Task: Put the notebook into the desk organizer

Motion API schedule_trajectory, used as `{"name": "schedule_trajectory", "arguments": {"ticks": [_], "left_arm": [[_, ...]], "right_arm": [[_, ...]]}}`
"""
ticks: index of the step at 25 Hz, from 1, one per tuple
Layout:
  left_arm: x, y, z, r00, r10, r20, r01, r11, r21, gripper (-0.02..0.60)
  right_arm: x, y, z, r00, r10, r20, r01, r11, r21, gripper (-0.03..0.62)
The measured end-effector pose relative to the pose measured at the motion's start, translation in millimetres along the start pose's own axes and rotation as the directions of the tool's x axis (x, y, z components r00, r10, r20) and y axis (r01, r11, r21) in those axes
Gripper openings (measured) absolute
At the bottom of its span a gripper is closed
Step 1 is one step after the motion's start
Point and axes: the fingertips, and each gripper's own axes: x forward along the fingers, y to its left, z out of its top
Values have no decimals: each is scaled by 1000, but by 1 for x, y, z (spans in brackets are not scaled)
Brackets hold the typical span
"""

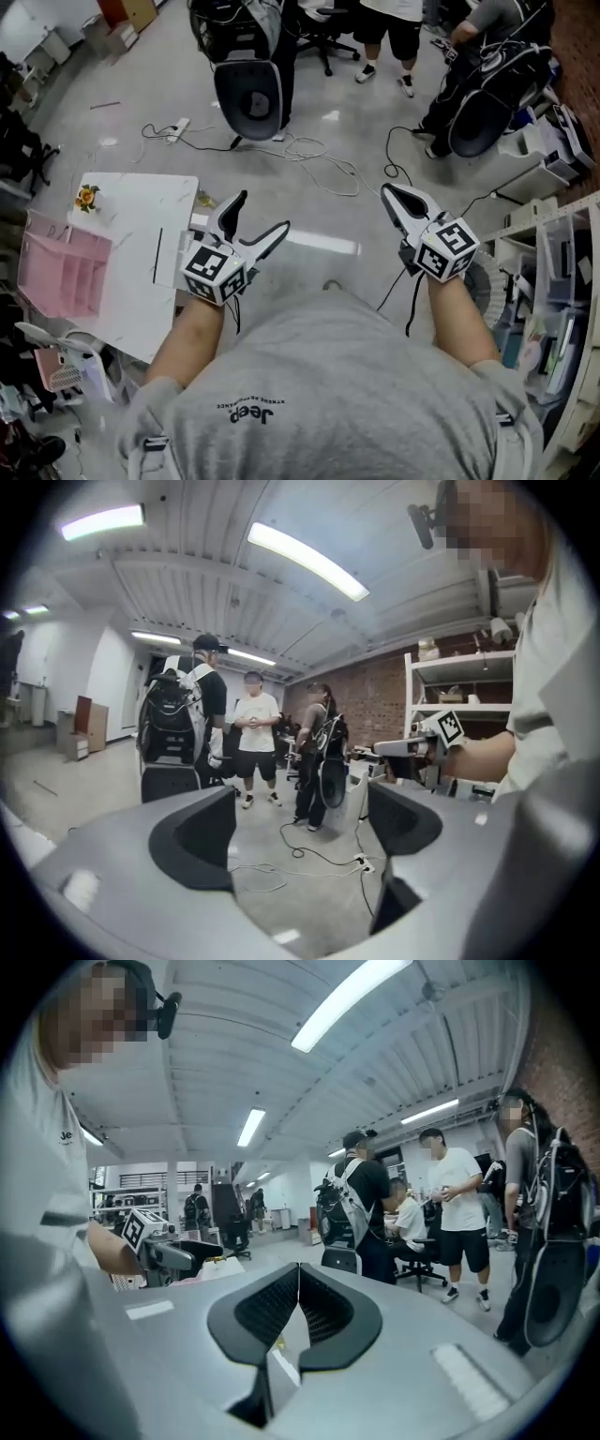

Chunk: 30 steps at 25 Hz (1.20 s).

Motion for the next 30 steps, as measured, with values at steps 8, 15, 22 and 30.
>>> {"name": "schedule_trajectory", "arguments": {"ticks": [8, 15, 22, 30], "left_arm": [[0, 67, -66, 938, 317, -139, -327, 944, -55, 472], [-85, 139, -134, 827, 508, -240, -531, 846, -40, 472], [-149, 191, -199, 726, 596, -343, -630, 777, 16, 472], [-192, 240, -295, 568, 654, -499, -694, 707, 137, 472]], "right_arm": [[101, -38, -1, 969, 239, -70, -241, 970, -20, 6], [198, 47, -23, 895, 427, -129, -436, 898, -54, 6], [284, 153, -66, 811, 551, -195, -574, 815, -85, 6], [344, 230, -117, 724, 626, -291, -669, 740, -72, 6]]}}
